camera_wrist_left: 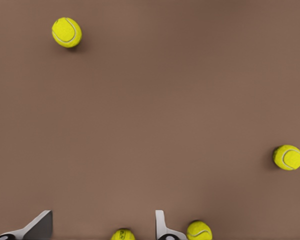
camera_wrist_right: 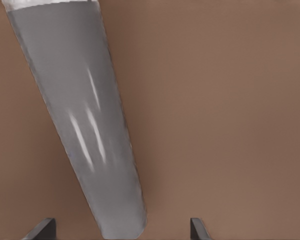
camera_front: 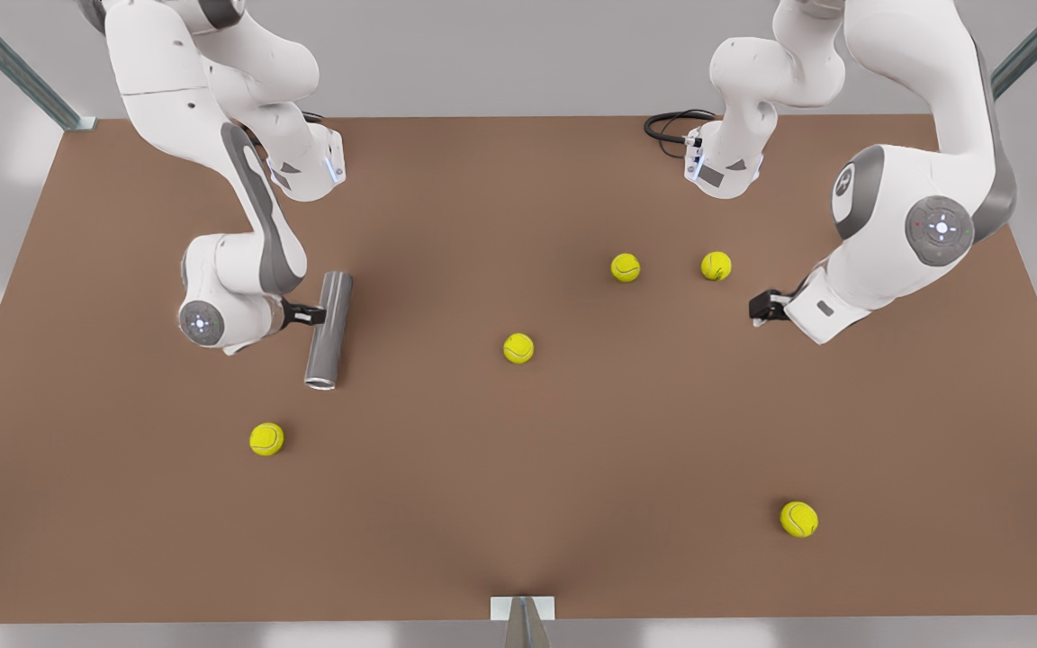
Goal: Put the tennis tube upright
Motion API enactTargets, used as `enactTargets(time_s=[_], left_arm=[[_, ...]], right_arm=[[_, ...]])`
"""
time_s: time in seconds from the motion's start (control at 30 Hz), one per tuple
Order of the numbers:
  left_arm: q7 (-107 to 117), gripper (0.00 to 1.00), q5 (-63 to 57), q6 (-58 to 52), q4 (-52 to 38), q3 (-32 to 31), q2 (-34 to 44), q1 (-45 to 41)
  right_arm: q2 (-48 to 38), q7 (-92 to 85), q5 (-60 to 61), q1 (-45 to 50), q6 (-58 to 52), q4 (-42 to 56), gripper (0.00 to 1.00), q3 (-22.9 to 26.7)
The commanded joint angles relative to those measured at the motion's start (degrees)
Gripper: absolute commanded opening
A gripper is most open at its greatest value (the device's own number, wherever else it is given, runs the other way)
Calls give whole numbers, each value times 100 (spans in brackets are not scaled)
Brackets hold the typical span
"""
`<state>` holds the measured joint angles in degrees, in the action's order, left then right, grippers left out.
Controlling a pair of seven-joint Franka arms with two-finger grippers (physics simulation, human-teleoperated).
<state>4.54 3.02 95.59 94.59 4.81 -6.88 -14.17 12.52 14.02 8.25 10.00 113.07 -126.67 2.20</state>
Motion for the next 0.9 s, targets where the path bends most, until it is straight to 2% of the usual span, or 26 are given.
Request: enactTargets(time_s=[0.0, 0.23, 0.87], left_arm=[[11, 100, -12, 91, -2, 3, -77, 64], [11, 100, -12, 179, -11, 3, -165, 617], [20, 100, -12, 285, -11, -138, -244, 538]], right_arm=[[93, 892, 19, 108, 1209, -24, 100, -1], [374, -628, 19, 257, 1235, -7, 100, -1], [1077, -628, 27, 380, 1411, -51, 100, -1]])
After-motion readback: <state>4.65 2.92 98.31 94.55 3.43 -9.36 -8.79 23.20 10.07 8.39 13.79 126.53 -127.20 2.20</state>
